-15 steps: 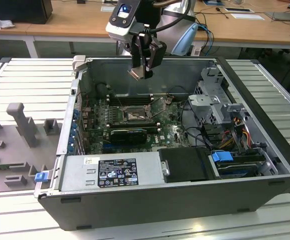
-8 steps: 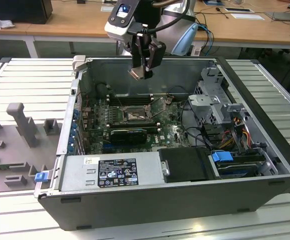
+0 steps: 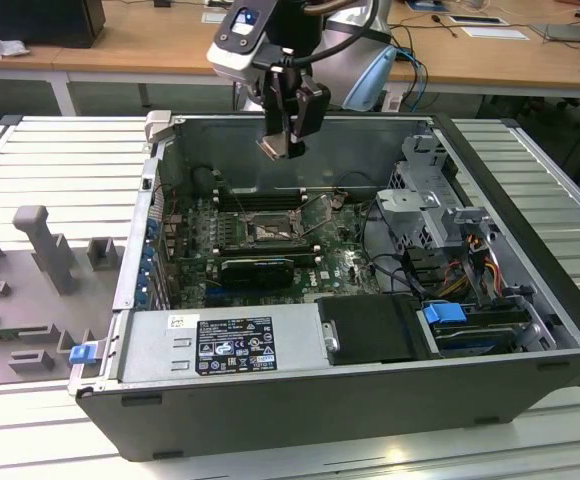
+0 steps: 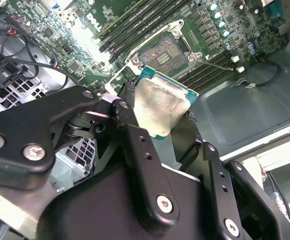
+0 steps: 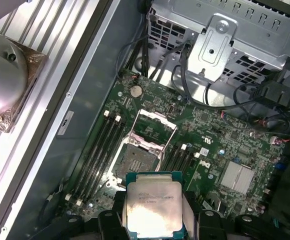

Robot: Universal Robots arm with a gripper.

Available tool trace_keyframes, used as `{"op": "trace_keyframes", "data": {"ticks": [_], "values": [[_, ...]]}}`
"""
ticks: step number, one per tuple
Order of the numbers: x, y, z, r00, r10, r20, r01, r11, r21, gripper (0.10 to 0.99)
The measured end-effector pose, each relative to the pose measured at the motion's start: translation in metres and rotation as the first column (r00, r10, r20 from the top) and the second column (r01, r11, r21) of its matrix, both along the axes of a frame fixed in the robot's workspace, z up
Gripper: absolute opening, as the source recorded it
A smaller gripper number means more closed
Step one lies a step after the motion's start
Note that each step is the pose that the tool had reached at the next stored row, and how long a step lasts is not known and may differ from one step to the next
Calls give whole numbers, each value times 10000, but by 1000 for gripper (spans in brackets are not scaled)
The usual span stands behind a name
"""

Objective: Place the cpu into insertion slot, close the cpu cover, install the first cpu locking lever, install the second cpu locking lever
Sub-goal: 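Place the cpu into insertion slot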

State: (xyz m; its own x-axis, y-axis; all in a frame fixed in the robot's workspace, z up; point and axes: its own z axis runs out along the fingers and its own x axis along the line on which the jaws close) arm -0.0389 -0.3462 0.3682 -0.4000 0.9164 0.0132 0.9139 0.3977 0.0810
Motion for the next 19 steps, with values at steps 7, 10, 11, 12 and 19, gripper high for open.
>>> {"op": "trace_keyframes", "data": {"ticks": [7, 10, 11, 12, 19], "values": [[0, 0, -2, 9995, -317, 0, 317, 9995, 0, 529], [0, 0, -3, 9985, -540, 0, 540, 9985, 0, 529], [0, 0, -4, 9979, -643, 0, 643, 9979, 0, 529], [0, 0, -4, 9974, -724, 0, 724, 9974, 0, 529], [0, 0, -143, 9819, -1894, 0, 1894, 9819, 0, 529]]}}
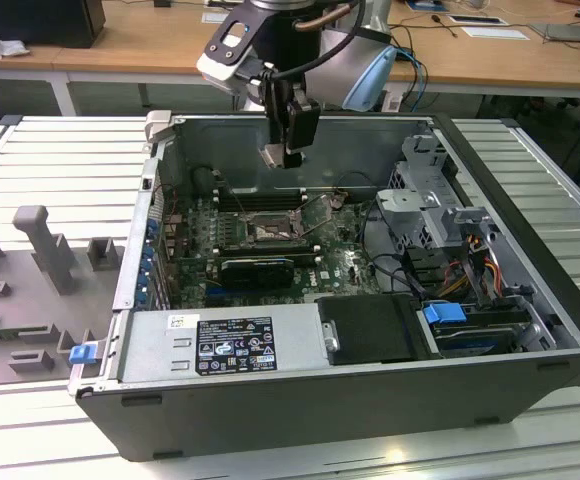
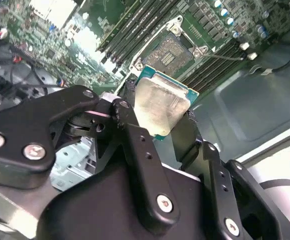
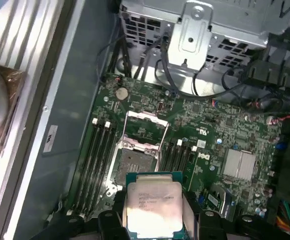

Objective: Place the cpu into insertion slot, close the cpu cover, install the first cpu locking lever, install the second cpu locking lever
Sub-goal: 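Place the cpu into insertion slot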

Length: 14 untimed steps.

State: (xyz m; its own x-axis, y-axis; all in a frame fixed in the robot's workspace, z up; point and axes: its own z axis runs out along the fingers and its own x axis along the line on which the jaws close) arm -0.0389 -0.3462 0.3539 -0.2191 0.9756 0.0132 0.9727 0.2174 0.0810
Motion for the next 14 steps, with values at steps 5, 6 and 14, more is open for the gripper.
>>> {"op": "trace_keyframes", "data": {"ticks": [5, 6, 14], "values": [[0, 0, -39, 9981, -624, 0, 624, 9981, -1, 529], [0, 0, -47, 9979, -654, -1, 654, 9979, 0, 529], [-1, 0, -119, 9978, -662, -6, 662, 9978, -9, 529]]}}
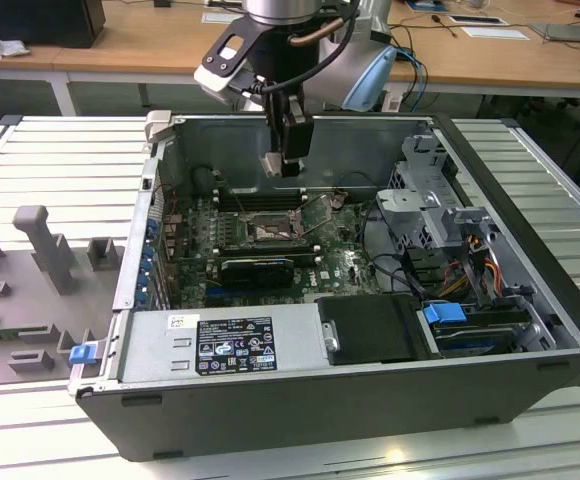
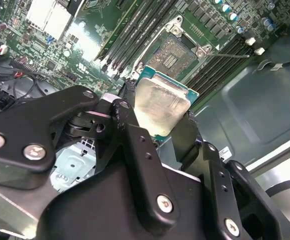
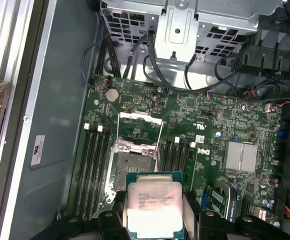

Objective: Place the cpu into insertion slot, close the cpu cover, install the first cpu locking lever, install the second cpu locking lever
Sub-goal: 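Place the cpu into insertion slot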

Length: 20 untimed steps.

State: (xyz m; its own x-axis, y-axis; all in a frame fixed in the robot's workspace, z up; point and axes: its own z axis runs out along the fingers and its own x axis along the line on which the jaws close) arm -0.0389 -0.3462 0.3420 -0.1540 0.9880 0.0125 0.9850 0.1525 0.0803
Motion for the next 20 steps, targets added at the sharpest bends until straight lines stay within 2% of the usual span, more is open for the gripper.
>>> {"op": "trace_keyframes", "data": {"ticks": [20], "values": [[0, 0, -106, 10000, 1, -26, -1, 10000, 1, 529]]}}
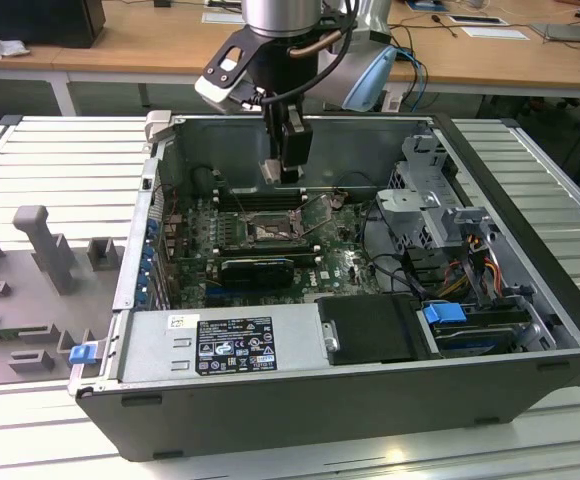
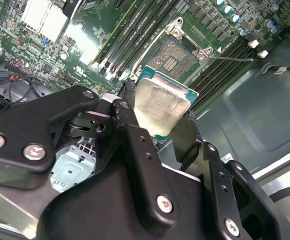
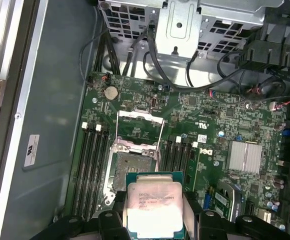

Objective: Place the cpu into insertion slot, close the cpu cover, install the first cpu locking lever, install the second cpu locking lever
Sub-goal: 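Place the cpu into insertion slot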

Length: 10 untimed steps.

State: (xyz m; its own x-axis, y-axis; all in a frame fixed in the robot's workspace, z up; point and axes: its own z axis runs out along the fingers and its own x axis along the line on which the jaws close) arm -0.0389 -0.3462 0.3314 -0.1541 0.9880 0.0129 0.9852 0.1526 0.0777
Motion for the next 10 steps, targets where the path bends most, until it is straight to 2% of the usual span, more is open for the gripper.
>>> {"op": "trace_keyframes", "data": {"ticks": [10], "values": [[0, 0, -54, 10000, 0, -12, 0, 10000, -1, 529]]}}
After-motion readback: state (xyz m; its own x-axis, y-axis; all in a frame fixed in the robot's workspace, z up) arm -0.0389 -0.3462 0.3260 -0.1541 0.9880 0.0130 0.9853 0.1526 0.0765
